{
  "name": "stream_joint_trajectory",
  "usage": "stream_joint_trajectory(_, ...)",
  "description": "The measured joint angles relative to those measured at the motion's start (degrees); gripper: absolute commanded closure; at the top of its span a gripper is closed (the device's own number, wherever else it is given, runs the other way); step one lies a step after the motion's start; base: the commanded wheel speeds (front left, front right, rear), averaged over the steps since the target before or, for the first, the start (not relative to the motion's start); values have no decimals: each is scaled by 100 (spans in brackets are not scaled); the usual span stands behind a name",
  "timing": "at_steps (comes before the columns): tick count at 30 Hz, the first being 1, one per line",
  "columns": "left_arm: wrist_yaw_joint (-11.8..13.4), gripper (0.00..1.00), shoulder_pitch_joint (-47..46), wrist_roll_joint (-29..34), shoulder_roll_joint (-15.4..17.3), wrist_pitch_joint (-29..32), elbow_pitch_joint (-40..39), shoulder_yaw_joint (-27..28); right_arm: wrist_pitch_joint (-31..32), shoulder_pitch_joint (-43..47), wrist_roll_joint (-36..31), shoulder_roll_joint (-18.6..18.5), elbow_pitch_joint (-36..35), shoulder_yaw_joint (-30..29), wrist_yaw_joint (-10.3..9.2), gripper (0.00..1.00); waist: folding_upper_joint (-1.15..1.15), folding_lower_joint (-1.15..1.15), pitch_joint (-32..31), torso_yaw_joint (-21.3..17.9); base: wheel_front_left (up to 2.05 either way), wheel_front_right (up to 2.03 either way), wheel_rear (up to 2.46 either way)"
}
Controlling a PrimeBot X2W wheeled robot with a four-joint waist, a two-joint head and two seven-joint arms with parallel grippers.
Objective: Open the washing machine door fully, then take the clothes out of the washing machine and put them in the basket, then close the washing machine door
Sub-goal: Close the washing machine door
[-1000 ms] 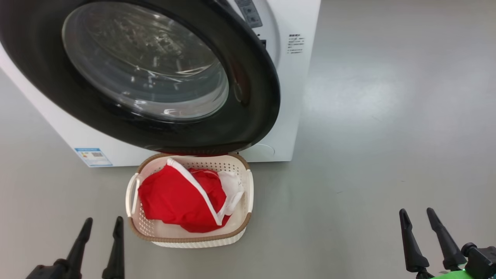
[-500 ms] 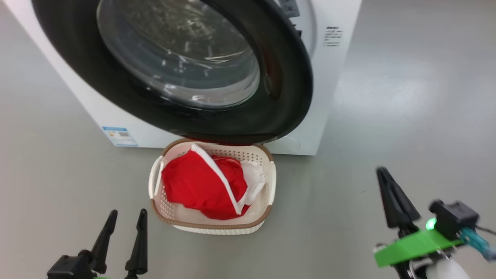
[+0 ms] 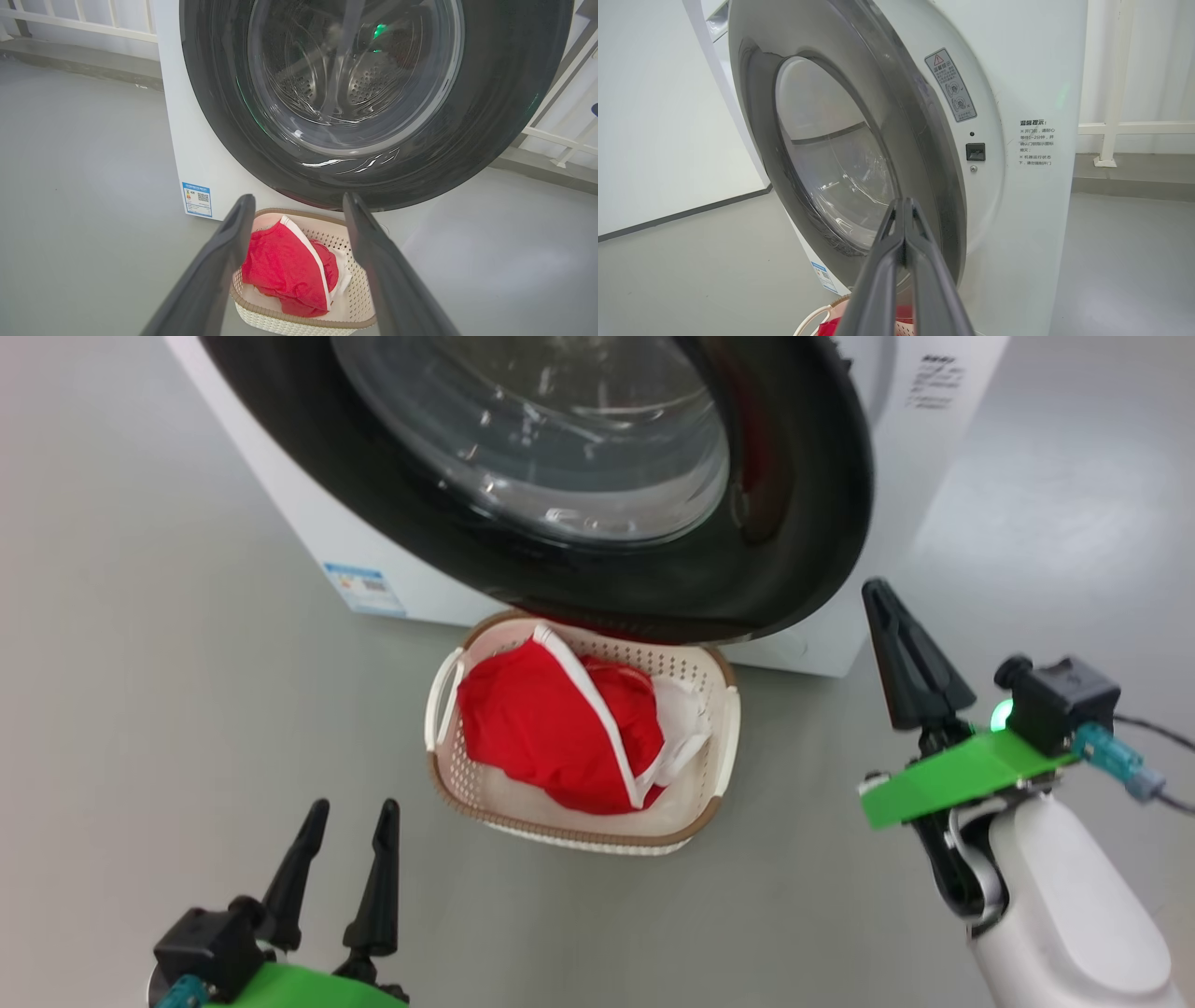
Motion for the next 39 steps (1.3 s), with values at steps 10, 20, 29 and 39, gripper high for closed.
stream_joint_trajectory(10, 0, 0, -444, -149, -36, 0, -14, -99, -1, -803, -10, -48, 289, 7, 0, 100, 0, 0, 585, 235, 0, 0, 0)
stream_joint_trajectory(20, 0, 0, -773, -194, -66, 0, -46, -193, -1, -1199, -20, -41, 353, -147, 11, 100, 0, 0, 1079, 324, 0, 0, 0)
stream_joint_trajectory(29, 0, 0, -1011, -261, -80, 0, -122, -370, -1, -1675, -52, -70, 346, -375, 20, 100, 0, 0, 1500, 411, 0, 0, 0)
stream_joint_trajectory(39, 0, 0, -1143, -316, -111, 0, -177, -413, -1, -2184, -82, -210, 319, -595, 20, 100, 0, 0, 1829, 579, 0, 0, 0)
